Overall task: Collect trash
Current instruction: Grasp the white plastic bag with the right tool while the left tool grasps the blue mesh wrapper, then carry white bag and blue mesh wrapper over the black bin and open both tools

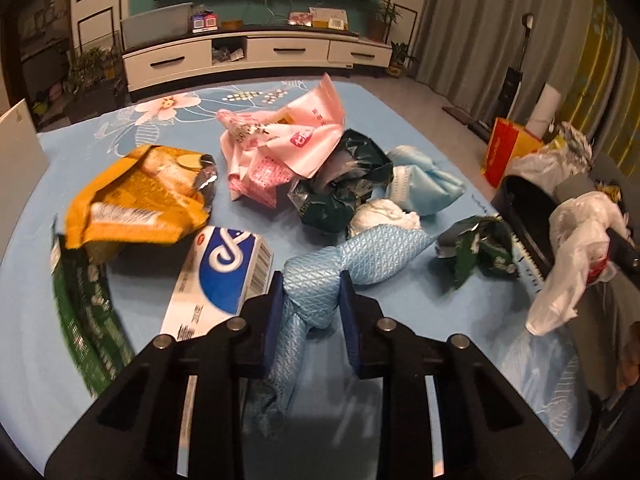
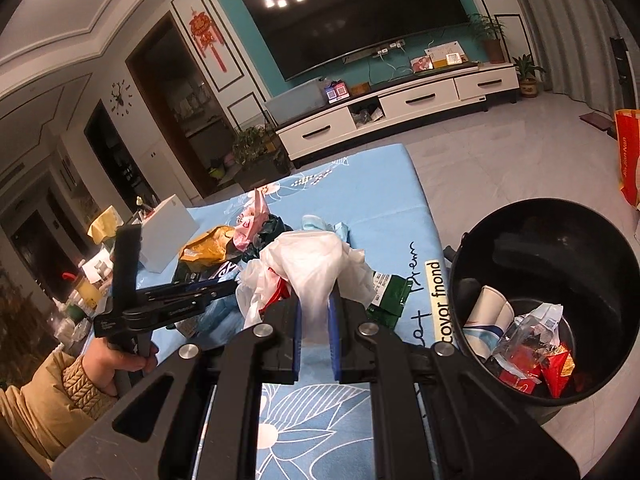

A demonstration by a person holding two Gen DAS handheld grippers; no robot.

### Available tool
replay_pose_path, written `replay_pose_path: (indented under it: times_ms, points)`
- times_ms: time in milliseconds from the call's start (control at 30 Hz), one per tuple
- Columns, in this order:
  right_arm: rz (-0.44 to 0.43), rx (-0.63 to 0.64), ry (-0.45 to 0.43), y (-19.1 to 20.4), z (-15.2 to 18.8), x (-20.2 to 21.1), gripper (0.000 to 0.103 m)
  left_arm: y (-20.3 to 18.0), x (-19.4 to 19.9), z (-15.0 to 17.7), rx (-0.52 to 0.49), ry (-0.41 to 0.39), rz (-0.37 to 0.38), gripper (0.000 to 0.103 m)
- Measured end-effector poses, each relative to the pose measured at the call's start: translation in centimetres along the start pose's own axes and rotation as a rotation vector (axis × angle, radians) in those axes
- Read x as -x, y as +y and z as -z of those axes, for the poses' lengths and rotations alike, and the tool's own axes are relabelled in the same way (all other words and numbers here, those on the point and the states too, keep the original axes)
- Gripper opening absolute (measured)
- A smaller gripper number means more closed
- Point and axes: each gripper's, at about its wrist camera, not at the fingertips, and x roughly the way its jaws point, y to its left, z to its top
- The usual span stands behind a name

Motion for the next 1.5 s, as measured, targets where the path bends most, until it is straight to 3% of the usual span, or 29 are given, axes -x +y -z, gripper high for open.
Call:
replay_pose_path:
  times_ms: [267,633,767,1100,1267,1500]
  points:
    - [0.005,-0.015,-0.032,-0.5,-0.3,1.5,0.012,0.5,5.9,0.9,0.106,-0.089,0.064,0.028]
    - [0.035,-0.054,-0.095,-2.4,-0.3,4.4,0.012,-5.2,9.0,-1.2,0.044,-0.154,0.172,0.028]
    - [0.08,-0.079,-0.134,-4.1,-0.4,6.0,0.012,-8.4,8.2,-2.3,0.009,-0.145,0.223,0.028]
    - [0.327,-0.155,-0.224,-9.8,0.5,9.7,0.012,-18.0,4.9,-5.3,-0.112,-0.12,0.346,0.028]
    - [0.418,-0.181,-0.215,-11.9,1.2,9.5,0.012,-22.1,1.1,-6.2,-0.121,-0.047,0.411,0.029]
    - [0.456,-0.194,-0.188,-13.6,1.6,8.1,0.013,-25.3,-4.1,-6.4,-0.096,0.05,0.446,0.03]
